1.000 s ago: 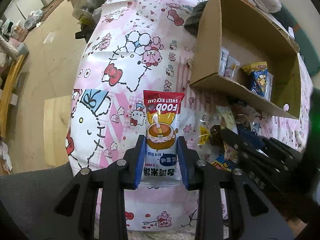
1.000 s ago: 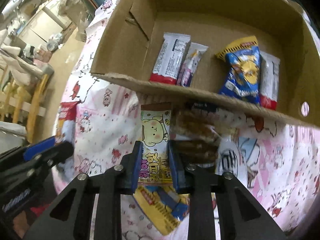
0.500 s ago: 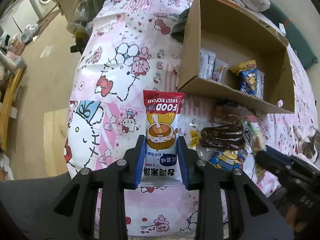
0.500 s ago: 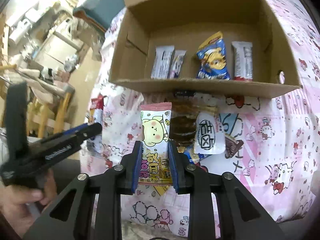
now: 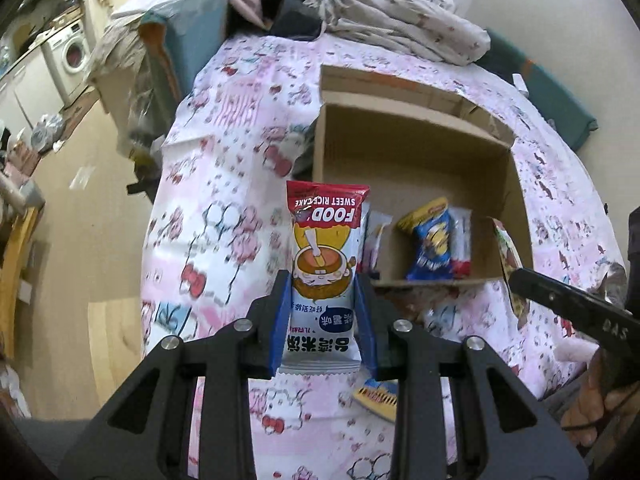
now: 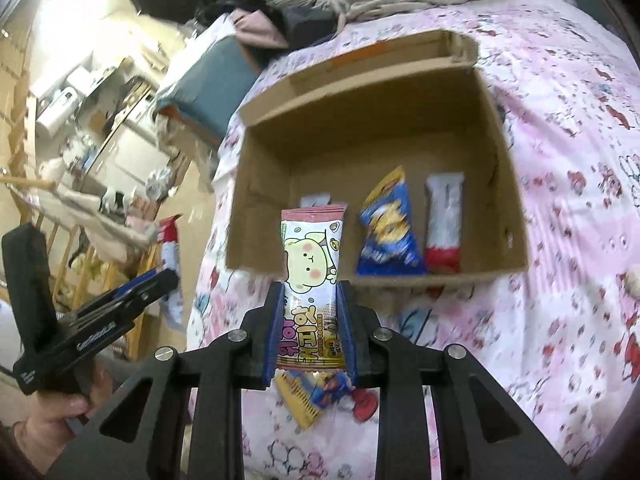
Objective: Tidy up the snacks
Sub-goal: 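Lift both held packets and carry them toward the box, then lower the rice cake packet with the left tool while the right tool lowers the yellow packet, open both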
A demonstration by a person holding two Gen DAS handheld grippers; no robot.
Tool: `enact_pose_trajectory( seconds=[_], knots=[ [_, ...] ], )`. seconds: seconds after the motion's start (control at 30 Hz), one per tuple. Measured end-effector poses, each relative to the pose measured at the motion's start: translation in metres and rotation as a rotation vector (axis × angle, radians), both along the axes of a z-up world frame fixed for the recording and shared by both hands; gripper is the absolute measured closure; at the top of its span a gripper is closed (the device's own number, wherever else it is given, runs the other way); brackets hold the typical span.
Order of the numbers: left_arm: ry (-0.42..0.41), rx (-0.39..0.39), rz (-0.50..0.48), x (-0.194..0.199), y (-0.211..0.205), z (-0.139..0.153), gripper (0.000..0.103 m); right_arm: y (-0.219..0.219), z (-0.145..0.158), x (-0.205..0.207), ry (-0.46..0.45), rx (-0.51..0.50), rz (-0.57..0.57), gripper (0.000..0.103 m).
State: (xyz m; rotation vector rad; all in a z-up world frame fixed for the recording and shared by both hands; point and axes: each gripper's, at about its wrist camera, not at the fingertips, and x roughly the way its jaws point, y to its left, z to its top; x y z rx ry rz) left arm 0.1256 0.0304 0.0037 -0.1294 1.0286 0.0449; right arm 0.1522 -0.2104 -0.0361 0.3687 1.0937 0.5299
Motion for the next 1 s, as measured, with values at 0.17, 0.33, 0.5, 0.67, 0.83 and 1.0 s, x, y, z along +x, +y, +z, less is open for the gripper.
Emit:
enact_pose_trajectory(
  seconds=[0.17,0.33,0.5,0.67,0.83,1.0],
  knots=[
    [0.007,0.007,-0.017,0.031,-0.008,0.0,0.076,-0.013,-0.005,0.026,0.003,0.004,-0.04,0.076],
    [0.013,0.007,-0.043,0.059,-0.02,-0.007,0.076,-0.019,-0.016,0.051,0.023,0.001,-0.071,0.076],
    [0.017,0.017,-0.076,0.085,-0.032,-0.022,0.076,-0.019,-0.03,0.069,0.041,-0.017,-0.077,0.076],
    [0.016,-0.015,-0.115,0.101,-0.039,-0.041,0.076,-0.013,-0.043,0.082,0.05,-0.039,-0.073,0.076],
    [0.058,-0.027,-0.098,0.111,-0.037,-0.063,0.076,-0.013,-0.056,0.086,0.079,-0.051,-0.076,0.076],
    [0.075,-0.024,-0.107,0.116,-0.041,-0.073,0.076,-0.013,-0.065,0.09,0.106,-0.046,-0.071,0.076]
  ],
)
